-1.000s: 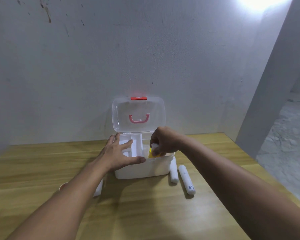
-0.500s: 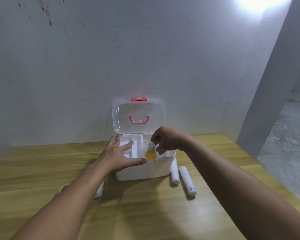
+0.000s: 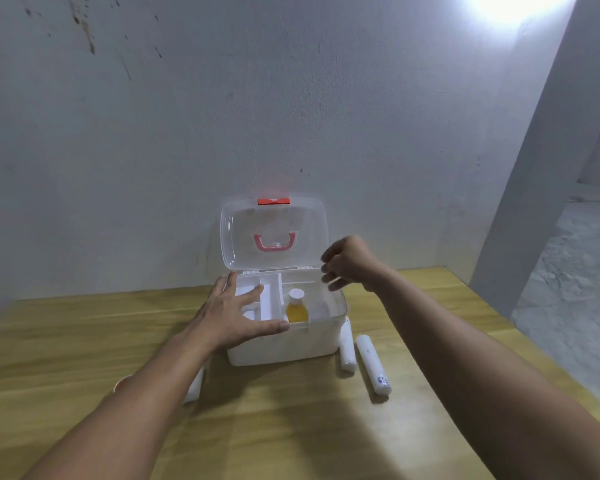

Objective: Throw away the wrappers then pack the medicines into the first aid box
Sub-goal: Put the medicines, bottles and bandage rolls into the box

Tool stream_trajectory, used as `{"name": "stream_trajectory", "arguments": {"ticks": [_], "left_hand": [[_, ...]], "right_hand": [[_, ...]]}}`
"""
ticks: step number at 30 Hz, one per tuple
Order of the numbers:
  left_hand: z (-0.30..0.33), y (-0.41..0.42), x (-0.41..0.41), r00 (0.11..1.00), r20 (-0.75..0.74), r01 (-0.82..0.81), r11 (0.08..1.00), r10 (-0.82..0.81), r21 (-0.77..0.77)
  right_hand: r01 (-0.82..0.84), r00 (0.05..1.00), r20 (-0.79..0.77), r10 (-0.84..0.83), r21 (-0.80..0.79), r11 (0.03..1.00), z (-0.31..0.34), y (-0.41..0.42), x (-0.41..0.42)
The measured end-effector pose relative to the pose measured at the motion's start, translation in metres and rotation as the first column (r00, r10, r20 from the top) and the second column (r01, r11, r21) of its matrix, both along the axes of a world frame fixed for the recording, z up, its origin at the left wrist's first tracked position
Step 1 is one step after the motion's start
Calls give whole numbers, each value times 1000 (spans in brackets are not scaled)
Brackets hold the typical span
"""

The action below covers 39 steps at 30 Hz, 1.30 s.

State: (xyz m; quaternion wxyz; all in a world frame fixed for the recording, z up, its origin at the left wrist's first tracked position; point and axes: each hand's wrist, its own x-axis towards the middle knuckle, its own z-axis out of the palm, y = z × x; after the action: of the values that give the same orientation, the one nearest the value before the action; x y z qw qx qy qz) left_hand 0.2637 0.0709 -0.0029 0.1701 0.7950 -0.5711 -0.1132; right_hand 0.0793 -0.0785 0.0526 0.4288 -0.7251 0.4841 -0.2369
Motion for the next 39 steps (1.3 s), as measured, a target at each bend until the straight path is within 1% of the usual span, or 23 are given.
{"name": "stream_trajectory", "arguments": {"ticks": [1,2,4,6,7,10,15,17,20,22,24,26,29,32,34,37,39], "left_hand": [[0,0,0,1000,-3,2,1000,-2,-1],[0,1,0,1000,-6,3,1000,-3,-2],[-1,1,1,1000,-8,4,1000,-4,-8],[-1,0,2,1000,-9,4,1000,-4,-6],[-2,0,2,1000,-7,5,1000,-5,-4],[-3,-1,2,1000,-2,4,1000,-4,-5],[-4,-4,4,1000,4,0,1000,0,-8],[-4,-4,3,1000,6,1,1000,-1,-14],[-4,-3,3,1000,9,4,1000,-4,-19],[-5,-3,4,1000,1,3,1000,-3,-28],[-5,-3,5,1000,-5,3,1000,-3,-30],[-5,-3,5,1000,-11,0,1000,0,-26],[-5,-2,4,1000,-13,0,1000,0,-22],[-3,-1,2,1000,-16,-5,1000,4,-24],[-3,0,1,1000,-25,-5,1000,5,-24],[-2,0,1,1000,-29,-5,1000,4,-23],[-3,0,1,1000,-28,-5,1000,4,-26]], "right_hand": [[68,998,2,-68,-44,997,-2,-8,-5],[114,992,-40,-118,-93,989,-7,-15,-10],[109,975,-178,-135,-150,983,-20,-23,-18],[71,950,-289,-114,-153,986,-36,-27,-21],[58,941,-322,-103,-145,988,-42,-28,-21],[45,935,-346,-77,-102,994,-56,-32,-15],[60,960,-276,-45,47,997,-60,-44,-9],[78,976,-211,-54,108,991,-59,-46,-13],[138,990,9,-142,204,969,-59,-53,-27],[152,962,186,-200,245,958,-50,-53,-37],[127,918,335,-213,260,957,-35,-49,-45],[76,898,407,-170,237,969,-16,-41,-50],[-57,901,434,-17,158,986,10,-25,-53],[-163,910,398,118,82,983,24,-11,-49],[-179,934,314,168,7,984,29,-4,-44],[-226,965,99,241,-142,964,31,7,-34],[-268,963,-62,261,-220,938,27,12,-26]]}}
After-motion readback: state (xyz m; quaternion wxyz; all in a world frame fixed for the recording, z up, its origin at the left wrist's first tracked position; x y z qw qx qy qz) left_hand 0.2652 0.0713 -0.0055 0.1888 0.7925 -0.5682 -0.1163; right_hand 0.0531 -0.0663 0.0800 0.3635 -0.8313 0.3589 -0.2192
